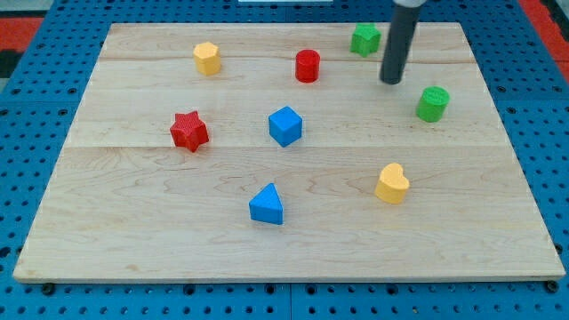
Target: Push the green star to the left side of the board
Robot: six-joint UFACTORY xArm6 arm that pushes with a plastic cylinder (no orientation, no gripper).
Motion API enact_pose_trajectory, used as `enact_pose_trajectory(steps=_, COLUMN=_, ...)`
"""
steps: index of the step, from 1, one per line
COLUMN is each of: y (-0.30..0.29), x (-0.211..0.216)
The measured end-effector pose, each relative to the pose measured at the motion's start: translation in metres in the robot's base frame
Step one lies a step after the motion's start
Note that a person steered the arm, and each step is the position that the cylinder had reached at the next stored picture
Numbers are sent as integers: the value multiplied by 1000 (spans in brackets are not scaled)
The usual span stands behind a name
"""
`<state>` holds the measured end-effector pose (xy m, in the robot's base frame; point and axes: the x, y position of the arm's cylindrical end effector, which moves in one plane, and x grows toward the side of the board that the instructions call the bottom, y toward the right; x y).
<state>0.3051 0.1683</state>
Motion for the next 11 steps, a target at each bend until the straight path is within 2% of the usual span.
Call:
enact_pose_trajectory(steps=1, y=-23, x=-62)
enact_pose_trajectory(steps=2, y=-24, x=-107)
enact_pose_trajectory(steps=3, y=-24, x=-114)
enact_pose_trajectory(steps=5, y=-203, x=-105)
enact_pose_trajectory(steps=6, y=-212, x=-111)
enact_pose_trajectory(steps=7, y=-285, x=-81)
enact_pose_trajectory(steps=8, y=-258, x=-69)
enact_pose_trajectory(steps=10, y=-257, x=-93)
enact_pose_trajectory(steps=11, y=-215, x=-92)
